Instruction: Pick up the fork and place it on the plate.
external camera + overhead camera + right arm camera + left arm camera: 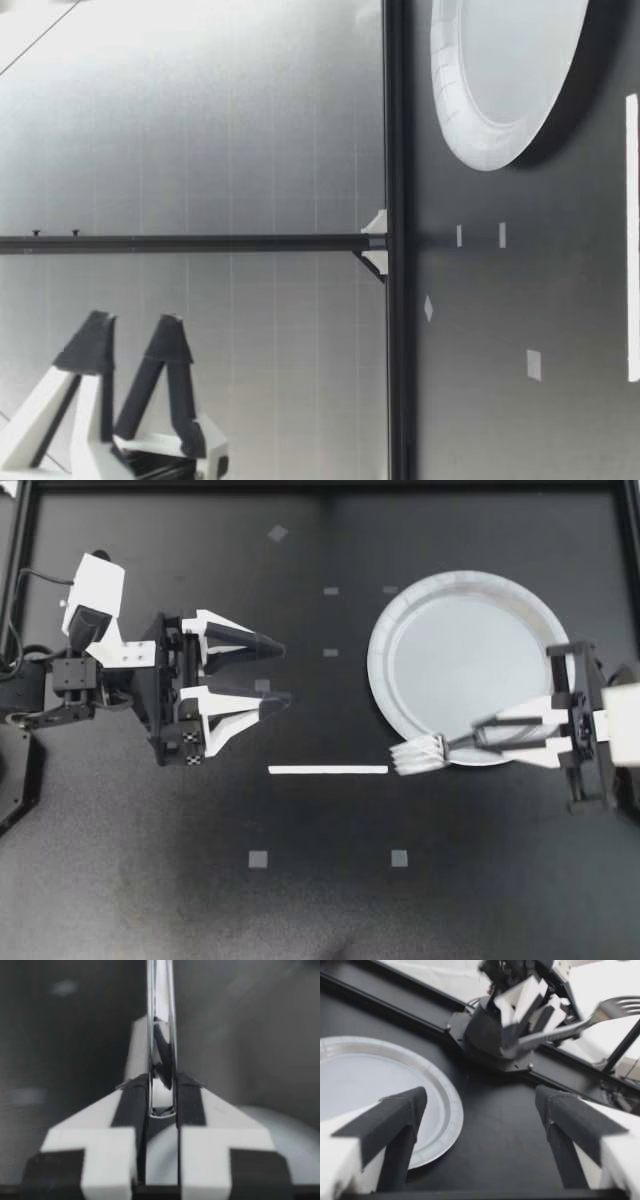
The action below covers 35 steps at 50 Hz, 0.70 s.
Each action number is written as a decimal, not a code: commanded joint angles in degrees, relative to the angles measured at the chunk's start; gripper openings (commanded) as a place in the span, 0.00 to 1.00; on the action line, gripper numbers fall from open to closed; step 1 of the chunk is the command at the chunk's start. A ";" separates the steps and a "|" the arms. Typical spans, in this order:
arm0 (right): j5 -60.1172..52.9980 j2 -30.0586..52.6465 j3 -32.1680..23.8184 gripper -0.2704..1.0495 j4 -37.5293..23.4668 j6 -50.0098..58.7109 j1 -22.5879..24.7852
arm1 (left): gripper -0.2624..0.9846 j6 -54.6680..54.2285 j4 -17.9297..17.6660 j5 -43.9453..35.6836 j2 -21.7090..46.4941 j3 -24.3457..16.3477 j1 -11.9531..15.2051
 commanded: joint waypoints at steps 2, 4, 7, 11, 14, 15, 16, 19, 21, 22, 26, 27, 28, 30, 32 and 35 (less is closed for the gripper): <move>5.80 0.79 -0.44 0.23 8.96 5.89 0.26 | 0.86 0.44 0.18 -0.70 -0.09 -0.62 0.09; 7.38 1.76 0.00 0.23 11.43 9.32 0.26 | 0.86 0.53 0.18 -0.70 0.35 -0.70 0.09; 10.37 3.78 1.14 0.23 14.33 15.82 0.26 | 0.86 0.62 0.18 -0.70 0.62 -0.97 0.09; 13.27 5.89 2.02 0.23 14.85 24.43 0.62 | 0.86 0.62 0.18 -0.79 0.79 -0.97 0.09; 14.41 6.94 2.20 0.23 14.68 30.41 1.32 | 0.86 0.70 0.26 -0.70 0.88 -0.88 0.09; 14.59 7.21 2.11 0.23 14.50 32.17 1.49 | 0.86 0.70 0.18 -0.70 0.88 -0.79 0.09; 14.68 7.47 2.11 0.23 14.15 33.93 1.49 | 0.86 0.70 0.26 -0.79 0.79 -0.79 0.09; 14.77 7.65 2.20 0.23 13.54 38.94 1.58 | 0.86 0.88 0.26 -0.79 0.79 -0.62 0.09; 14.68 7.73 2.29 0.22 13.36 42.98 1.58 | 0.86 1.14 0.26 -0.79 0.79 -0.62 0.09; 14.68 7.91 2.29 0.22 13.18 44.65 1.49 | 0.86 1.32 0.26 -0.70 0.79 -0.62 0.09; 14.41 8.70 2.55 0.22 12.92 50.98 1.58 | 0.86 1.76 0.35 -0.79 0.70 -0.44 0.09; 14.33 8.88 2.64 0.22 12.74 52.38 1.58 | 0.86 1.93 0.26 -0.79 0.70 -0.44 0.09; 14.41 9.05 2.81 0.22 12.48 53.70 1.58 | 0.86 2.02 0.35 -0.79 0.70 -0.44 0.00; 14.50 9.40 3.43 0.22 11.69 55.99 1.58 | 0.86 2.29 0.44 -0.79 0.79 -0.62 -0.18; 14.50 9.67 4.13 0.22 10.46 58.01 1.58 | 0.86 2.46 0.53 -0.79 0.79 -0.62 -0.44; 14.50 10.02 5.19 0.22 8.35 60.64 1.58 | 0.86 2.81 0.97 -0.79 0.62 -0.62 -0.88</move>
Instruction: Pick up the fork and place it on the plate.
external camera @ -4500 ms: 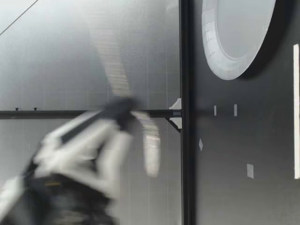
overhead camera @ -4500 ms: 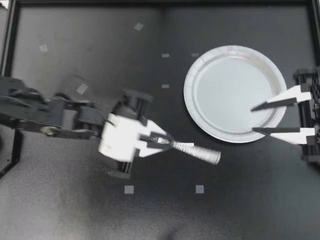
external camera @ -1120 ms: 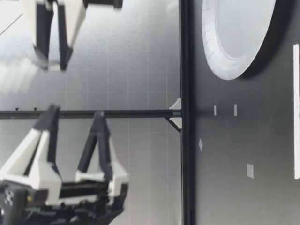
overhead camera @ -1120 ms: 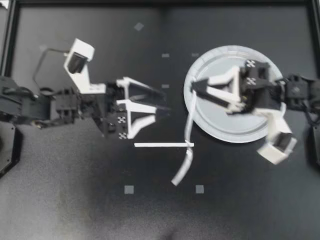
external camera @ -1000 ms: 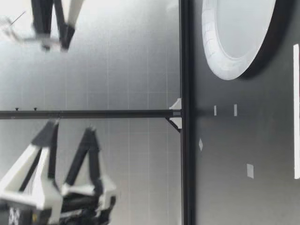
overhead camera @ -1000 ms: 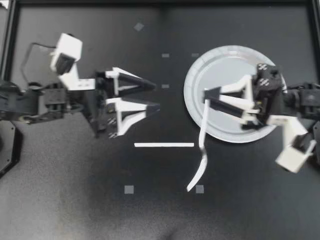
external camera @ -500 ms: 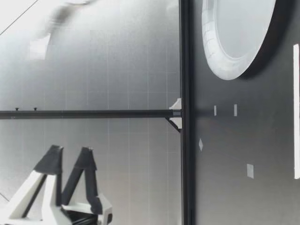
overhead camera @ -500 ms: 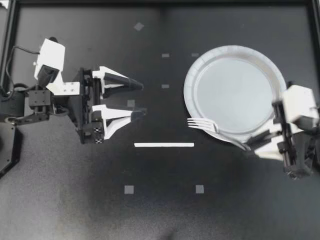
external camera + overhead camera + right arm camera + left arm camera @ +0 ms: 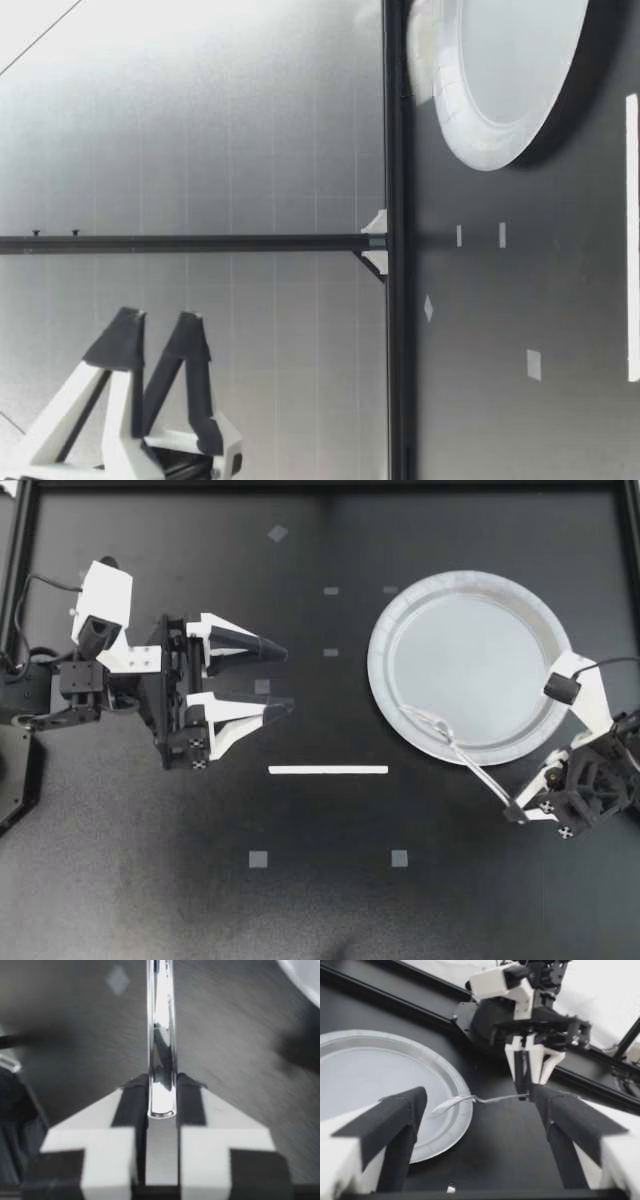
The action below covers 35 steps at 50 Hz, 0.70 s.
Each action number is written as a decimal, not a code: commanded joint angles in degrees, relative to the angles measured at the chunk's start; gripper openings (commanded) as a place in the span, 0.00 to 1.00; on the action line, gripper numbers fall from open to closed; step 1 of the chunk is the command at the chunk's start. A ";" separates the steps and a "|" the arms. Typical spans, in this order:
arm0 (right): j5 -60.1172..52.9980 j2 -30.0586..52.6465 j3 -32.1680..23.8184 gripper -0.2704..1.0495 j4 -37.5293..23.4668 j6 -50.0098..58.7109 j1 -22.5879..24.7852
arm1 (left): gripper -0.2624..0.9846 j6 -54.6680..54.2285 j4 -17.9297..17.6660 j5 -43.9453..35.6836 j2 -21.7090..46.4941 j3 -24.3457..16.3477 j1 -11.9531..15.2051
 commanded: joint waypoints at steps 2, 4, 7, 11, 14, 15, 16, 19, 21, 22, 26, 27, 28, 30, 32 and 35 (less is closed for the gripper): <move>-0.18 0.62 1.05 0.22 -2.81 4.48 0.35 | 0.86 0.53 0.88 -0.62 -0.97 -0.70 -0.88; 0.09 0.79 1.58 0.22 -2.99 6.77 0.26 | 0.86 0.53 1.23 -0.62 -1.14 -0.70 -1.14; 0.97 1.05 2.29 0.22 -3.43 10.28 0.26 | 0.86 0.53 2.11 -0.62 -1.76 -0.70 -1.58; 3.60 0.70 2.99 0.22 -5.10 13.97 0.35 | 0.86 0.53 3.43 -0.62 -2.46 -0.53 -2.02; 5.10 0.00 2.99 0.22 -8.17 16.17 0.26 | 0.85 0.53 3.96 -0.53 -2.72 -0.53 -2.29; 5.54 -0.26 2.81 0.22 -9.32 16.87 0.35 | 0.86 0.53 4.13 -0.62 -2.72 -0.53 -2.37; 5.98 -0.70 2.46 0.22 -10.90 17.84 0.35 | 0.85 0.53 4.22 -0.62 -2.72 -0.53 -2.37; 6.68 -1.58 1.93 0.22 -13.80 20.57 0.26 | 0.85 0.53 4.31 -0.62 -2.64 -0.44 -2.37; 7.21 -2.11 1.76 0.22 -15.64 22.85 0.26 | 0.85 0.53 4.31 -0.62 -2.55 -0.44 -2.46; 7.65 -2.46 1.76 0.22 -16.52 23.99 0.26 | 0.85 0.53 4.39 -0.62 -2.46 -0.35 -2.37; 9.05 -3.43 1.85 0.22 -21.01 29.00 0.26 | 0.85 0.53 4.39 -0.53 -2.29 -0.26 -2.64; 9.40 -3.60 1.93 0.22 -22.15 30.23 0.26 | 0.85 0.53 4.39 -0.62 -2.29 -0.26 -2.64; 9.67 -3.87 1.93 0.22 -23.38 31.55 0.26 | 0.85 0.53 4.39 -0.62 -2.20 -0.18 -2.72; 10.20 -4.39 2.02 0.22 -25.93 34.28 0.26 | 0.85 0.53 4.39 -0.62 -2.20 -0.09 -2.90; 10.81 -5.01 2.02 0.22 -29.00 37.71 0.26 | 0.85 0.53 4.39 -0.62 -2.20 -0.09 -2.99; 11.69 -5.63 2.02 0.22 -32.17 41.48 0.35 | 0.85 0.62 4.39 -0.70 -2.29 -0.09 -3.16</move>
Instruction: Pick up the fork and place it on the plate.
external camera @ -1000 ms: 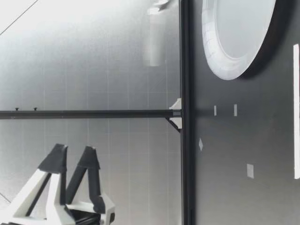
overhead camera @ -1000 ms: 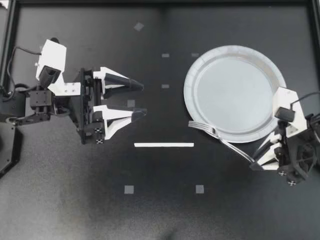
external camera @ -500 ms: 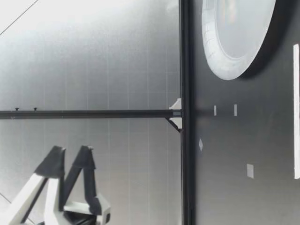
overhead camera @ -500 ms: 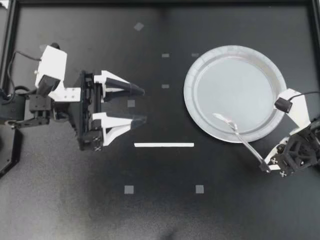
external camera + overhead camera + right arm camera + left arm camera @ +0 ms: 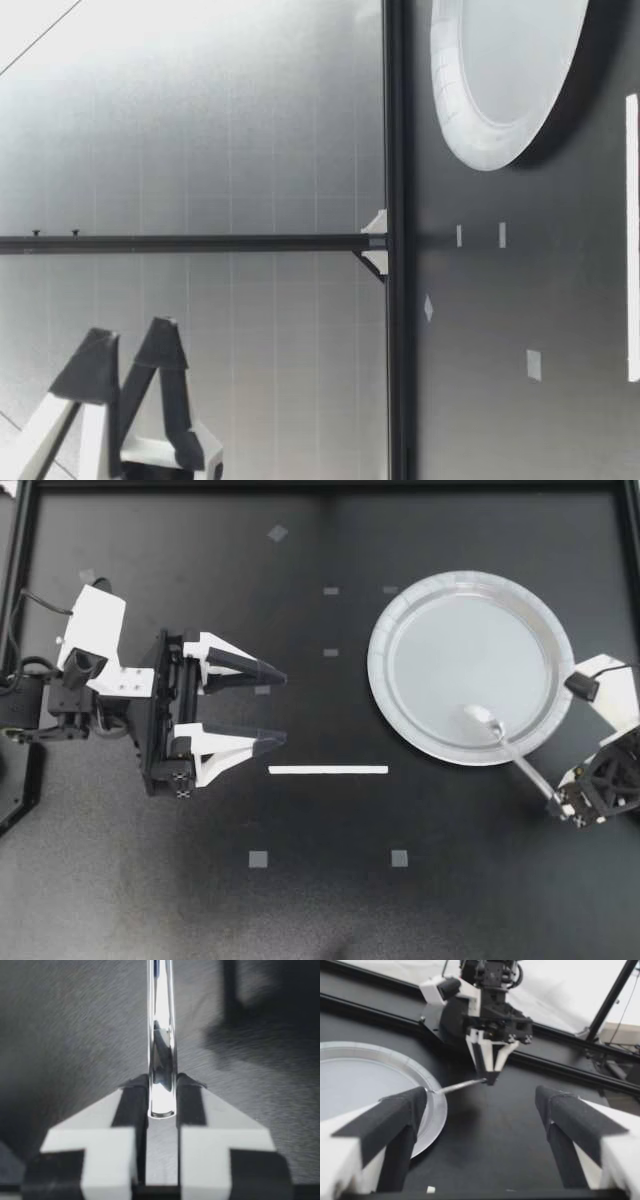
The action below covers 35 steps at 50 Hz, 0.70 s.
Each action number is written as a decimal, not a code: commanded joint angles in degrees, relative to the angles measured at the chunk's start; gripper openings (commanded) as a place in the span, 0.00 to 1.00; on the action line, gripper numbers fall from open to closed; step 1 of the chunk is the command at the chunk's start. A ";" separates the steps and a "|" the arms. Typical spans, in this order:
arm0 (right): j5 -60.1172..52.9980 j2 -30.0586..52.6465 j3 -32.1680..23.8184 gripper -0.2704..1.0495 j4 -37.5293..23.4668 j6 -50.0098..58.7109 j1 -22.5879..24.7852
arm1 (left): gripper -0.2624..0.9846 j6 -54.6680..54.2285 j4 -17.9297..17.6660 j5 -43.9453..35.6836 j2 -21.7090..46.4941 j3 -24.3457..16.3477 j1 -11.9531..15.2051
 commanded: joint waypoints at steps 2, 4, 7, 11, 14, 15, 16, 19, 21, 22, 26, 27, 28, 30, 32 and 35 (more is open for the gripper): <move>1.41 -0.97 -1.05 0.22 -5.27 4.75 0.18 | 0.85 0.09 0.18 -0.62 -0.44 -0.53 -0.53; 2.55 -1.14 -1.05 0.22 -6.86 6.50 0.26 | 0.85 0.09 0.18 -0.70 -0.44 -0.53 -0.62; 4.92 -1.05 -1.23 0.22 -8.53 8.35 0.26 | 0.85 0.09 0.26 -0.70 -0.44 -0.44 -0.79; 8.17 -0.53 -1.32 0.22 -9.14 9.40 0.26 | 0.85 0.09 0.26 -0.88 -0.44 -0.26 -0.88; 9.84 0.00 -1.23 0.22 -9.05 9.67 0.26 | 0.85 0.09 0.35 -1.05 -0.44 -0.09 -0.97; 10.11 0.09 -1.23 0.22 -9.05 9.67 0.26 | 0.85 0.09 0.26 -1.14 -0.44 0.00 -0.97; 10.20 0.18 -1.23 0.22 -9.05 9.67 0.26 | 0.85 0.09 0.35 -1.23 -0.44 0.09 -0.97; 10.11 0.35 -1.23 0.22 -9.05 9.67 0.35 | 0.85 0.09 0.35 -1.67 -0.44 0.26 -0.97; 10.20 0.35 -1.23 0.23 -8.96 9.67 0.35 | 0.85 0.09 0.35 -1.85 -0.44 0.35 -0.97; 10.20 0.26 -1.14 0.23 -8.96 9.76 0.35 | 0.85 0.09 0.26 -1.93 -0.44 0.44 -0.97; 10.11 0.26 -1.05 0.23 -8.35 9.84 0.35 | 0.85 0.09 0.35 -2.29 -0.44 0.62 -0.97; 10.11 0.35 -0.97 0.23 -8.09 9.84 0.35 | 0.85 0.09 0.35 -2.37 -0.44 0.70 -0.97; 10.02 0.35 -0.97 0.23 -7.82 9.76 0.35 | 0.85 0.09 0.26 -2.46 -0.44 0.70 -0.97; 9.93 0.35 -0.88 0.23 -7.65 9.76 0.35 | 0.85 0.09 0.35 -2.46 -0.44 0.79 -0.97; 9.76 0.35 -0.88 0.23 -7.56 9.76 0.35 | 0.85 0.09 0.35 -2.46 -0.44 0.88 -0.97; 9.58 0.35 -0.88 0.24 -7.47 9.76 0.35 | 0.85 0.09 0.35 -2.46 -0.44 0.88 -0.97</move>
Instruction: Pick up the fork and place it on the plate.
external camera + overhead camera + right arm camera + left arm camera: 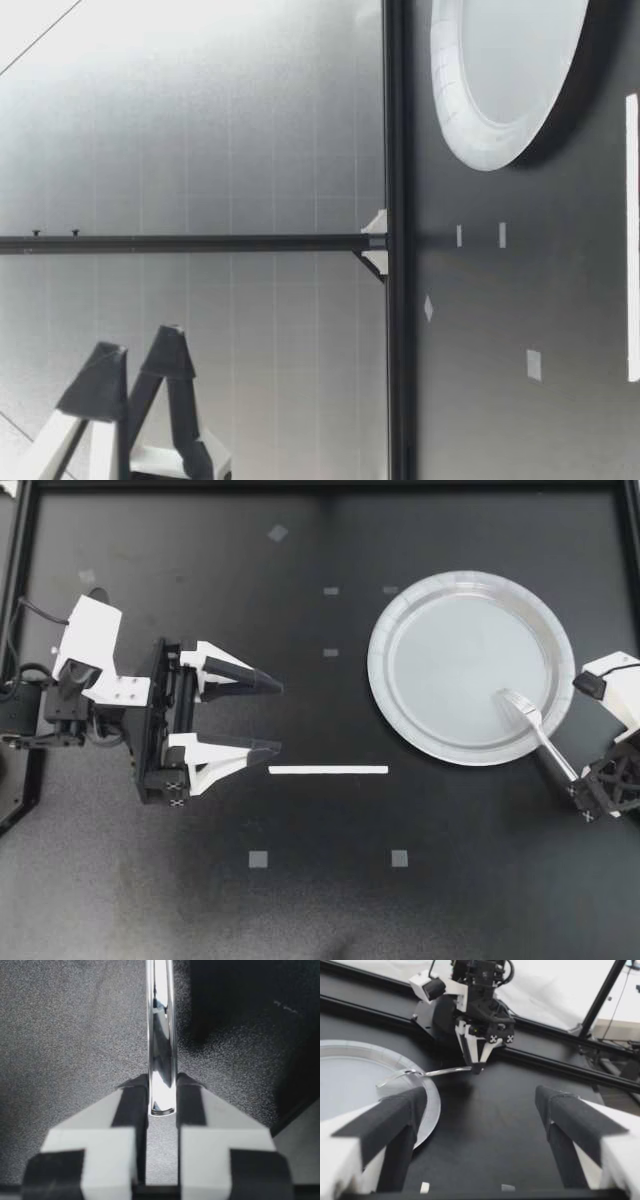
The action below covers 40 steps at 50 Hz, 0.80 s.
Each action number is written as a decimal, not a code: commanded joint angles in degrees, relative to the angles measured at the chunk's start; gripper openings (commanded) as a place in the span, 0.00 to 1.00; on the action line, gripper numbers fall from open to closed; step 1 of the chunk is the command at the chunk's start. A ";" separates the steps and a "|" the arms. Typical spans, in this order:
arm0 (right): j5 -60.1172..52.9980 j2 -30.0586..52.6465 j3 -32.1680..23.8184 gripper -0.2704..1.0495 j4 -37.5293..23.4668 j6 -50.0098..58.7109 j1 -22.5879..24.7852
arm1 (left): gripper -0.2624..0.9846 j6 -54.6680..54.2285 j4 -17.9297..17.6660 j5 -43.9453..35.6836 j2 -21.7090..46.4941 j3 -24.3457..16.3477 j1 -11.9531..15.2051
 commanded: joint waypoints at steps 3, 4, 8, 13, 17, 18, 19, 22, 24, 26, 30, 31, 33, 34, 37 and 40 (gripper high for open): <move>-0.44 0.18 -0.79 0.24 0.26 0.09 0.35 | 0.85 0.09 0.18 -0.62 -0.53 -0.44 -0.09; -0.44 0.18 -0.79 0.24 0.26 0.09 0.35 | 0.85 0.09 0.18 -0.62 -0.53 -0.35 -0.09; -0.44 0.09 -0.97 0.24 0.35 0.09 0.35 | 0.85 0.09 0.18 -0.62 -0.53 0.00 -0.09; -0.88 -0.18 -1.05 0.24 0.44 0.00 0.35 | 0.85 0.09 0.18 -0.62 -0.62 0.09 -0.09; -1.67 -0.44 -1.05 0.27 0.44 0.00 0.35 | 0.85 0.09 0.18 -0.62 -0.62 0.18 -0.09; -2.02 -0.53 -0.97 0.27 0.44 0.00 0.35 | 0.85 0.09 0.18 -0.62 -0.70 0.18 -0.09; -2.29 -0.53 -0.97 0.28 0.44 0.00 0.35 | 0.85 0.09 0.18 -0.62 -0.70 0.18 -0.09; -2.90 -0.70 -0.97 0.32 0.44 0.00 0.35 | 0.85 0.09 0.18 -0.62 -0.70 0.18 -0.09; -3.25 -0.70 -0.88 0.37 0.44 0.09 0.35 | 0.85 0.09 0.18 -0.62 -0.70 0.18 -0.09; -3.25 -0.70 -0.79 0.40 0.44 0.18 0.26 | 0.85 0.09 0.18 -0.62 -0.70 0.26 -0.09; -3.25 -0.70 -0.53 0.48 0.79 0.26 0.35 | 0.85 0.09 0.18 -0.62 -0.70 0.26 -0.09; -3.25 -0.62 -0.53 0.50 0.88 0.35 0.35 | 0.85 0.09 0.18 -0.70 -0.70 0.26 -0.09; -3.25 -0.62 -0.53 0.52 1.05 0.62 0.35 | 0.85 0.09 0.18 -0.62 -0.70 0.35 -0.09; -3.25 -0.62 -0.44 0.54 1.05 0.70 0.35 | 0.85 0.09 0.18 -0.62 -0.70 0.35 -0.09; -3.25 -0.70 -0.35 0.57 1.14 1.05 0.35 | 0.85 0.09 0.18 -0.62 -0.70 0.26 -0.09; -3.34 -0.79 -0.26 0.57 1.14 1.14 0.35 | 0.85 0.09 0.18 -0.62 -0.62 0.26 -0.09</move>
